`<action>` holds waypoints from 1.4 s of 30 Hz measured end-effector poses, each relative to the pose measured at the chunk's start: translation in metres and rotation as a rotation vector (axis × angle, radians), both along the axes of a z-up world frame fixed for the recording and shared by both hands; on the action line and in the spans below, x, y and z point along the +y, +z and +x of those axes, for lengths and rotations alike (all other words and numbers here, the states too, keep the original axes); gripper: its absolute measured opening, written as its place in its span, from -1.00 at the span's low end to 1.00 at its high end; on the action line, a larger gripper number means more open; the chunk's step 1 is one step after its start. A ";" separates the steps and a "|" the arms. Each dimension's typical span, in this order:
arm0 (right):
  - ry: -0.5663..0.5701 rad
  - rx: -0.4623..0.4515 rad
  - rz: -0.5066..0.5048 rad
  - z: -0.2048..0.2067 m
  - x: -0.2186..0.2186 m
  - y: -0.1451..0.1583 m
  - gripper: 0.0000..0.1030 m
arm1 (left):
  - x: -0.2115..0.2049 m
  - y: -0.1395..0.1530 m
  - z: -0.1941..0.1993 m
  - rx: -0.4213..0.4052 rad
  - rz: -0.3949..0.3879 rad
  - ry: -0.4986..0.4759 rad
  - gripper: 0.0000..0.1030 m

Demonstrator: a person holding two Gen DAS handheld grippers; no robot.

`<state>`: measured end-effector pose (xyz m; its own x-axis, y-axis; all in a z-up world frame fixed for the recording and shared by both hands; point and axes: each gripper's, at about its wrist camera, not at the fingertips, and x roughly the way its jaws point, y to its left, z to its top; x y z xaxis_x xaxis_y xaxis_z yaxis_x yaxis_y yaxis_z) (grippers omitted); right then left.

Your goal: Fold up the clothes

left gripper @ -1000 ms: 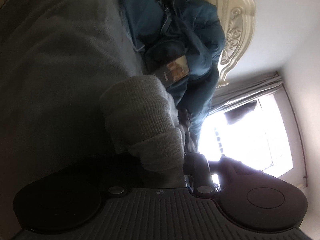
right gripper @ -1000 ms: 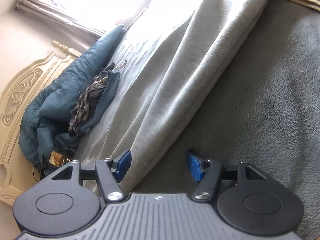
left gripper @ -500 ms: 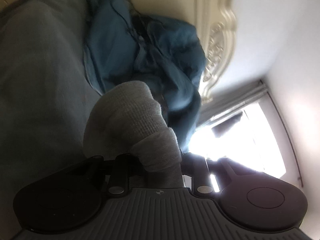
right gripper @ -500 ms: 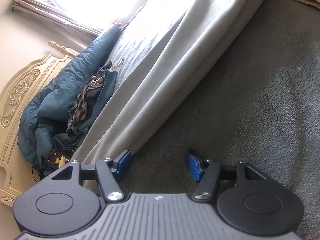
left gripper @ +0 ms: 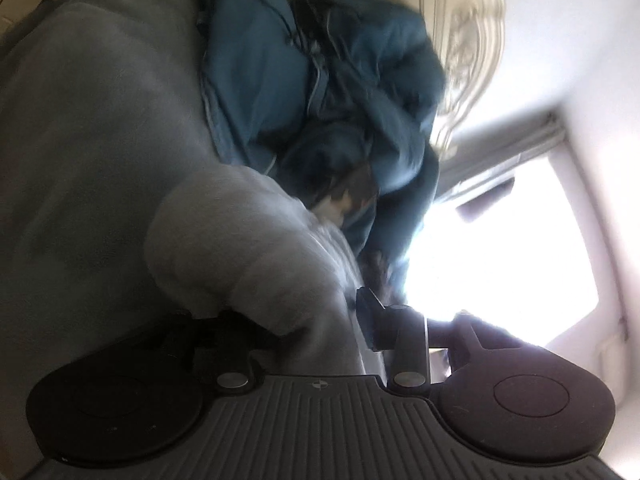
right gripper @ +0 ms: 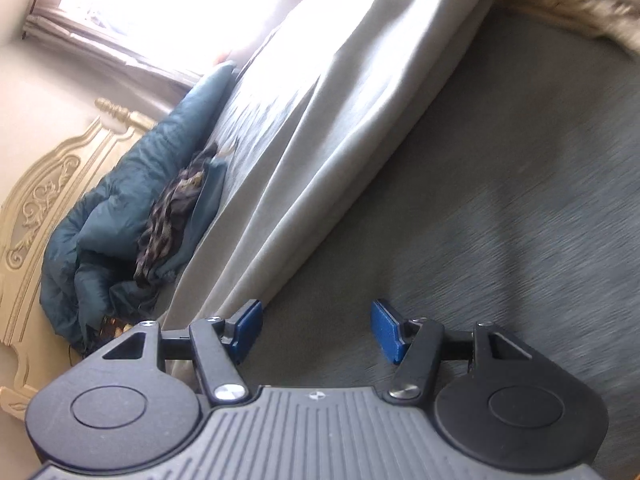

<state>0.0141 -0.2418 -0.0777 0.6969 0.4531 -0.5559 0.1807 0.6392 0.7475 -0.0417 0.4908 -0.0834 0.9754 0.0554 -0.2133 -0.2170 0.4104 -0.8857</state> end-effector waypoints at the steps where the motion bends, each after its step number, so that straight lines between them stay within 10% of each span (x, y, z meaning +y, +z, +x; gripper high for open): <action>1: -0.021 -0.004 -0.004 -0.003 -0.008 0.001 0.23 | -0.005 0.001 -0.005 0.023 0.014 -0.016 -0.17; 15: -0.148 -0.077 -0.076 0.003 -0.082 0.012 0.24 | -0.081 0.043 -0.079 0.191 0.338 0.126 0.08; 33: -0.303 -0.264 -0.129 -0.005 -0.145 0.050 0.18 | -0.614 0.078 0.112 -0.217 1.061 -1.223 0.28; 42: -0.327 -0.327 -0.182 -0.056 -0.176 0.041 0.17 | -0.759 0.039 0.113 -0.347 1.643 -1.207 0.04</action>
<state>-0.0424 -0.4173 -0.0363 0.9374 0.0971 -0.3345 0.1687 0.7136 0.6799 0.0715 -0.2681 -0.0446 0.6390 -0.5987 -0.4830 0.7682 0.4657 0.4392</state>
